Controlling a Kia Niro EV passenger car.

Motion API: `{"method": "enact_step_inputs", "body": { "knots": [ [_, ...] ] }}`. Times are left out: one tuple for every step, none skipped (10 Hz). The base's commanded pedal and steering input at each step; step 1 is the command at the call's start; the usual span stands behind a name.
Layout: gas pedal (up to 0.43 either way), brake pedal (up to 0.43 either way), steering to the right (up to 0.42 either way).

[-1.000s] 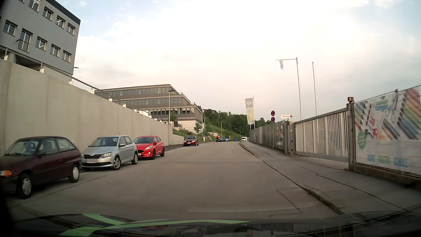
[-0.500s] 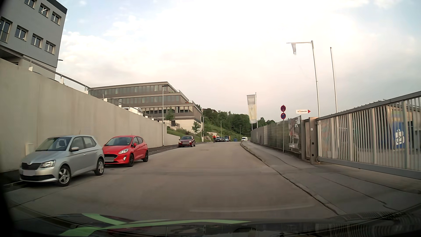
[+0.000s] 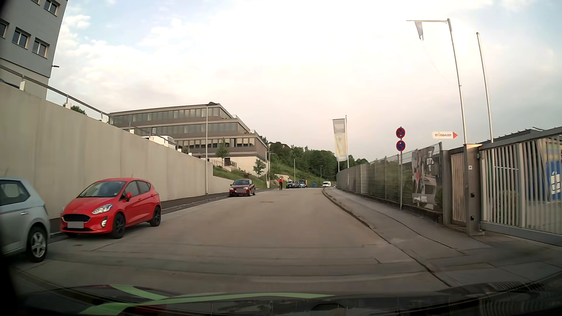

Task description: Follow the waypoints while adhering to traffic rules and regulations

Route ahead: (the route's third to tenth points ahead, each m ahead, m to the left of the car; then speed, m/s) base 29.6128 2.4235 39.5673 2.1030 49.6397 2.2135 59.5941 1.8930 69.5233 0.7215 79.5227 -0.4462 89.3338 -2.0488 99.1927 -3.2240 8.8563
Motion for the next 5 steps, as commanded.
{"method": "enact_step_inputs", "body": {
  "knots": [
    [0.22, 0.0, -0.001],
    [0.22, 0.0, -0.001],
    [0.22, 0.0, -0.001],
    [0.22, 0.0, -0.001],
    [0.22, 0.0, -0.001]
  ]
}}
